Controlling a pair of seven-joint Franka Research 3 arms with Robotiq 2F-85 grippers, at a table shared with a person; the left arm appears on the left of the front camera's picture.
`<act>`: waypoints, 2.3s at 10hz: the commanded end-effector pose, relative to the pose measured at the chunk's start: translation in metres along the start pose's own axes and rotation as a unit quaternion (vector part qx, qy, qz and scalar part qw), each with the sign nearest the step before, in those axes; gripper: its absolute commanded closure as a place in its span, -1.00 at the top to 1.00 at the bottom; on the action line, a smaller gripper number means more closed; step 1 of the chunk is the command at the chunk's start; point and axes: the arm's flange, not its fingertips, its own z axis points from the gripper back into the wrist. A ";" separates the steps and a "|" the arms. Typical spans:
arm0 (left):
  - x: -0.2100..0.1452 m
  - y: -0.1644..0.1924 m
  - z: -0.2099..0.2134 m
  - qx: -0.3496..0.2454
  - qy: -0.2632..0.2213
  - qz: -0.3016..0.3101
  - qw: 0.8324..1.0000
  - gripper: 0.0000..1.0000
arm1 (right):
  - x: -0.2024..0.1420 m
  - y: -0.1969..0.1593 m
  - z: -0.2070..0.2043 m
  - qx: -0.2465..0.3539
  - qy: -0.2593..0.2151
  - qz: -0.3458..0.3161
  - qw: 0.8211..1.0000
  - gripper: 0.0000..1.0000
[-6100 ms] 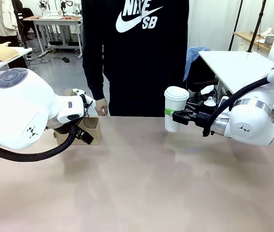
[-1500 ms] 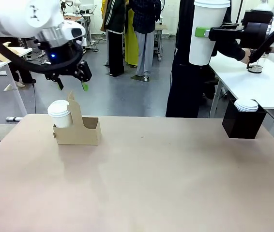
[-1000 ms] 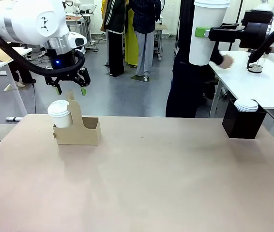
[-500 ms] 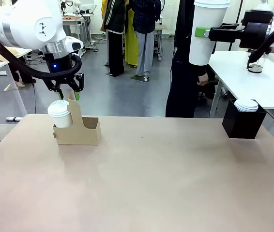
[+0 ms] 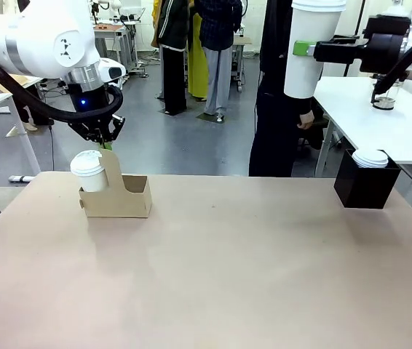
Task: Pour a drink into a cup and package it in a carrier.
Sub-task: Position the Cup Carrier in the center of the table.
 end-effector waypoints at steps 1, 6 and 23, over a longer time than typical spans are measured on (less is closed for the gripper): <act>-0.001 0.007 -0.002 0.010 -0.006 -0.011 1.000 -1.00 | 0.004 0.001 -0.001 -0.003 -0.008 -0.001 1.000 0.60; 0.000 0.001 0.000 0.000 0.000 0.000 1.000 -1.00 | 0.004 0.001 -0.001 -0.003 -0.008 -0.001 1.000 0.60; -0.237 -0.264 0.036 -0.010 -0.027 -0.010 1.000 -0.96 | 0.004 0.001 -0.001 -0.003 -0.008 -0.001 1.000 0.60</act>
